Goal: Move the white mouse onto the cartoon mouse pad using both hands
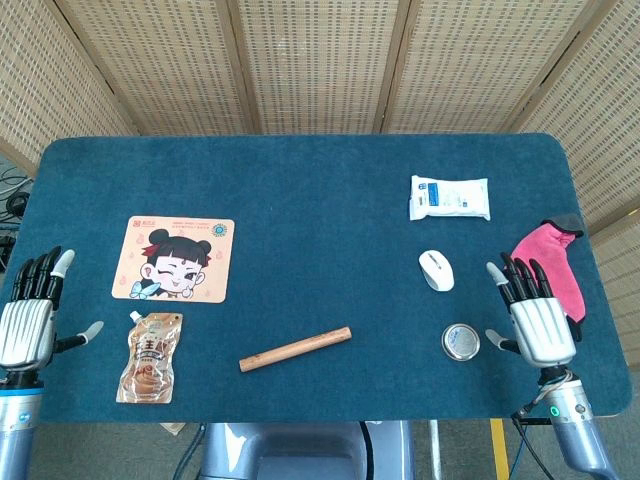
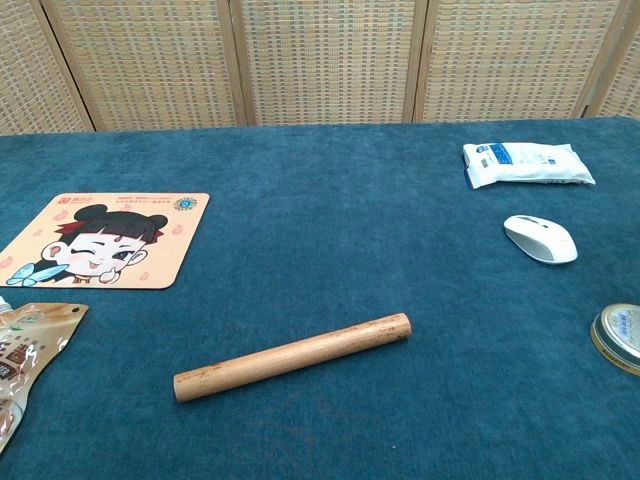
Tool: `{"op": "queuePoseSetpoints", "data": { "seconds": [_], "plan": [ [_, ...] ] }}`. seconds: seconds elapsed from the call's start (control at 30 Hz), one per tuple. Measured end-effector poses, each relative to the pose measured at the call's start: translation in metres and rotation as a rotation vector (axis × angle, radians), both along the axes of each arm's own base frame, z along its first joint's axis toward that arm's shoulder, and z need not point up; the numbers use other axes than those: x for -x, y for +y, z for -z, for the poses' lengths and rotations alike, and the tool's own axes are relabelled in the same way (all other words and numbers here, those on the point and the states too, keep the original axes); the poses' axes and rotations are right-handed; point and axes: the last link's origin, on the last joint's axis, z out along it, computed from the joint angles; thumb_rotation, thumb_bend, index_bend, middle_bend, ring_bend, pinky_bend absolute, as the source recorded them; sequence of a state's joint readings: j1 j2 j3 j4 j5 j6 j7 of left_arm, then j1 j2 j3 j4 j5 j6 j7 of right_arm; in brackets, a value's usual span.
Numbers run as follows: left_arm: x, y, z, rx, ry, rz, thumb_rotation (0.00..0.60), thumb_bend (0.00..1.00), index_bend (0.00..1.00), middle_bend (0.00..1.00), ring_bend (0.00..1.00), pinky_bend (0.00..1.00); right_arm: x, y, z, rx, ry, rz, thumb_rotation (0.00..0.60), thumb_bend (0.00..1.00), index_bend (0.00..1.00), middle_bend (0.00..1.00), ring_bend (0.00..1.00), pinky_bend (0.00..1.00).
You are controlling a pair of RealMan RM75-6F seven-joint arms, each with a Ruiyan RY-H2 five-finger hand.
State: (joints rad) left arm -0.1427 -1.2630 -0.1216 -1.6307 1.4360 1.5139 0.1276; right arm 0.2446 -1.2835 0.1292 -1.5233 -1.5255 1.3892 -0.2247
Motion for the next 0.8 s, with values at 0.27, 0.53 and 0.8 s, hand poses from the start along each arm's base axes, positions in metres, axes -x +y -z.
{"op": "queuePoseSetpoints", "data": {
  "seconds": [0.27, 0.53, 0.8],
  "plan": [
    [0.002, 0.001, 0.000, 0.005, -0.007, -0.006, 0.600, 0.00, 0.00, 0.00, 0.00, 0.00, -0.026, -0.044, 0.012, 0.004, 0.052, -0.022, 0.600, 0.00, 0.00, 0.00, 0.00, 0.00],
    [0.004, 0.004, 0.000, 0.009, -0.010, -0.017, 0.600, 0.00, 0.00, 0.00, 0.00, 0.00, -0.022, -0.069, 0.025, -0.011, 0.077, 0.031, 0.600, 0.00, 0.00, 0.00, 0.00, 0.00],
    [0.004, 0.006, 0.003, 0.012, -0.001, -0.020, 0.600, 0.00, 0.00, 0.00, 0.00, 0.00, -0.009, -0.095, 0.038, -0.011, 0.101, 0.092, 0.600, 0.00, 0.00, 0.00, 0.00, 0.00]
  ]
}}
